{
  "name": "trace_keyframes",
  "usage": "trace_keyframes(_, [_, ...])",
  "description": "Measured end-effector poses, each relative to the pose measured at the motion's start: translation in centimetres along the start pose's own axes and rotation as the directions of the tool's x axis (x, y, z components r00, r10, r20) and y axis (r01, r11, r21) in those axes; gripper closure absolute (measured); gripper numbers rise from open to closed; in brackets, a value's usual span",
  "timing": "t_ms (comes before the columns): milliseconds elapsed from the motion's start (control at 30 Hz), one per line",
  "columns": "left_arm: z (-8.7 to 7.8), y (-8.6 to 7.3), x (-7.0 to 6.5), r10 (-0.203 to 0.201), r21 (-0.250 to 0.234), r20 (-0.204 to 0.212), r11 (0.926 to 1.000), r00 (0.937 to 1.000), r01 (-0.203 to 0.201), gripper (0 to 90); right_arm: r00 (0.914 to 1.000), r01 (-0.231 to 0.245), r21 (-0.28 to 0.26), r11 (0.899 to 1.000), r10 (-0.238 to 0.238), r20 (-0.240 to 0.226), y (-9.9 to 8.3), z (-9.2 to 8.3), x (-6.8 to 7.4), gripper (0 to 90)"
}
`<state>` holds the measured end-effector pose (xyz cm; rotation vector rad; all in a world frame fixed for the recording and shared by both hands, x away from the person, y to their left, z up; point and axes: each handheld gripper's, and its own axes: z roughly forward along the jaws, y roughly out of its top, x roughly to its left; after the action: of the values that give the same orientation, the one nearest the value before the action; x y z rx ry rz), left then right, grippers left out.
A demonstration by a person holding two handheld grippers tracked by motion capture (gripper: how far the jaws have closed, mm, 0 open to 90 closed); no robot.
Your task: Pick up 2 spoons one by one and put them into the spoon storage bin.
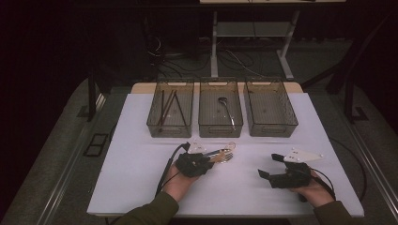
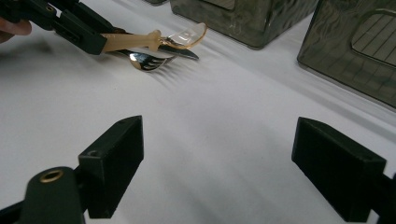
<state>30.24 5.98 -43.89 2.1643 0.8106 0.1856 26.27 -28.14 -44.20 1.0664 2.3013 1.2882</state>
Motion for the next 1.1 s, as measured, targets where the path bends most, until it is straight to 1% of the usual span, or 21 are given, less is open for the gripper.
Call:
trace_keyframes(100, [-0.3, 0.1, 0.3, 0.001, -0.009, 0.020, 1.0000, 0.9998, -0.001, 73.5, 1.0000, -0.002, 0.000, 1.000, 0.002, 0.002, 0.0, 0.0, 0.0, 16.8])
trace_keyframes(167, [-0.5, 0.1, 0.4, -0.005, -0.022, 0.034, 0.9997, 0.9994, 0.005, 73.4, 1.0000, -0.001, 0.001, 1.000, 0.001, 0.001, 0.0, 0.0, 0.0, 16.8])
trace_keyframes(233, [-0.7, 0.1, 0.5, 0.004, -0.020, 0.051, 0.9998, 0.9987, -0.003, 73.4, 1.0000, 0.001, -0.001, 1.000, -0.001, 0.000, 0.0, 0.0, 0.0, 16.8])
trace_keyframes(267, [-0.9, 0.1, 0.7, 0.017, -0.019, 0.062, 0.9997, 0.9979, -0.015, 73.4, 1.0000, 0.000, -0.004, 1.000, 0.000, 0.001, 0.0, 0.0, 0.0, 16.8])
trace_keyframes(367, [-1.2, 0.2, 0.7, 0.018, -0.032, 0.080, 0.9994, 0.9966, -0.015, 73.4, 1.0000, -0.003, -0.004, 1.000, 0.003, 0.002, 0.0, -0.1, 0.0, 16.8])
trace_keyframes(400, [-1.3, 0.2, 0.9, 0.027, -0.033, 0.086, 0.9992, 0.9959, -0.024, 73.4, 1.0000, -0.002, -0.006, 1.000, 0.002, 0.001, 0.0, -0.1, 0.0, 16.8])
trace_keyframes(533, [-1.9, 0.4, 1.2, 0.038, -0.045, 0.100, 0.9984, 0.9943, -0.034, 73.4, 1.0000, -0.003, -0.007, 1.000, 0.003, -0.001, 0.1, -0.1, 0.0, 16.8])
trace_keyframes(633, [-2.4, 0.4, 1.5, 0.032, -0.064, 0.108, 0.9976, 0.9937, -0.025, 73.4, 1.0000, -0.004, -0.010, 1.000, 0.004, -0.002, 0.1, -0.1, 0.0, 16.8])
trace_keyframes(833, [-3.2, 0.5, 2.1, 0.039, -0.082, 0.129, 0.9962, 0.9909, -0.029, 73.3, 1.0000, 0.000, -0.012, 1.000, 0.000, -0.007, 0.1, -0.1, 0.1, 16.8])
trace_keyframes(933, [-3.5, 0.7, 2.3, 0.050, -0.090, 0.134, 0.9952, 0.9897, -0.039, 73.3, 1.0000, 0.001, -0.015, 1.000, -0.001, -0.008, 0.1, -0.2, 0.1, 16.8])
trace_keyframes(1100, [-4.1, 1.1, 2.7, 0.053, -0.106, 0.135, 0.9937, 0.9894, -0.038, 73.3, 1.0000, 0.002, -0.013, 1.000, -0.002, -0.008, 0.1, -0.1, 0.1, 16.8])
